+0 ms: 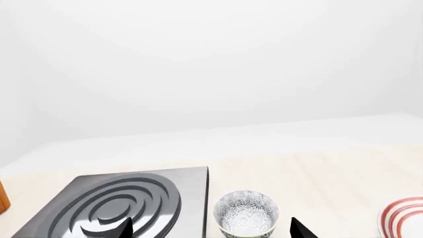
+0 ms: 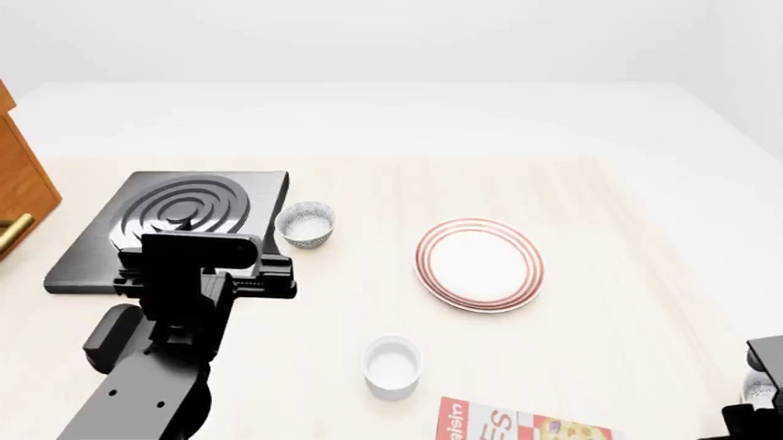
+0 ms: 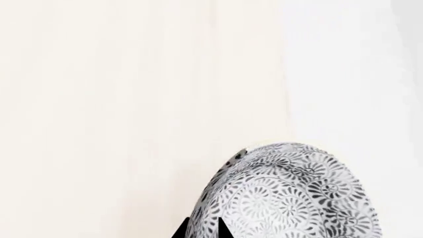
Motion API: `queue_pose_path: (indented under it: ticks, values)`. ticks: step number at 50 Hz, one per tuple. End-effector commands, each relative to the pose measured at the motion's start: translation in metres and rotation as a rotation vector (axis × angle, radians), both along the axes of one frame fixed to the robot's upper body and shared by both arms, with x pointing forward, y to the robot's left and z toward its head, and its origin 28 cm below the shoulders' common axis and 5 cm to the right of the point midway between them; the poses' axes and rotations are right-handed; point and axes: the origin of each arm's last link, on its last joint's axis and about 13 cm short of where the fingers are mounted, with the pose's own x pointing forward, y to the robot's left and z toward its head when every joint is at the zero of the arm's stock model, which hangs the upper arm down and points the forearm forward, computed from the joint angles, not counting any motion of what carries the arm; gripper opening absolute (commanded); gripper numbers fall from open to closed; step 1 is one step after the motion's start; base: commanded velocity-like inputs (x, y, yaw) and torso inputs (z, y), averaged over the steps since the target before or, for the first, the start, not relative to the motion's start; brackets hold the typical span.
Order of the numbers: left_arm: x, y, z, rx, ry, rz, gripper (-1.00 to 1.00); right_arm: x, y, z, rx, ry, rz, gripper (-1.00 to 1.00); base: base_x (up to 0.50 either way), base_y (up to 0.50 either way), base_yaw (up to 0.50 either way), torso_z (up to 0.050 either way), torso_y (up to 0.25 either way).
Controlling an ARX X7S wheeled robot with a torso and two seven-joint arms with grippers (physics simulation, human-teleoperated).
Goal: Pick the akita bowl next to the cookies box and place it on the plate.
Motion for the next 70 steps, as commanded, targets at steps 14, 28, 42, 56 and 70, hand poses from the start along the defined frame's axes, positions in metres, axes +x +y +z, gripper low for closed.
queue_pose_path:
  ticks: [14,28,42,56,70]
  values:
    - [0.000,-0.001,0.001,-0.008,-0.007,-0.009,1.00,0.041,0.039,0.089,-0.168,-0.458,0.113,-1.00,0.00,0.00,0.00,0.000,0.000]
    - [-0.001,-0.001,0.001,-0.016,-0.014,-0.007,1.00,0.132,0.118,0.147,-0.117,-0.587,0.375,-1.00,0.00,0.00,0.00,0.000,0.000]
    - [-0.002,0.002,0.000,-0.022,-0.015,-0.001,1.00,0.196,0.200,0.151,-0.121,-0.546,0.557,-1.00,0.00,0.00,0.00,0.000,0.000]
    - [-0.001,0.003,-0.002,-0.029,-0.018,-0.005,1.00,0.225,0.234,0.111,-0.255,-0.448,0.567,-1.00,0.00,0.00,0.00,0.000,0.000]
    - [-0.008,0.003,-0.002,-0.039,-0.024,0.000,1.00,0.216,0.247,0.063,-0.182,-0.398,0.515,-1.00,0.00,0.00,0.00,0.000,0.000]
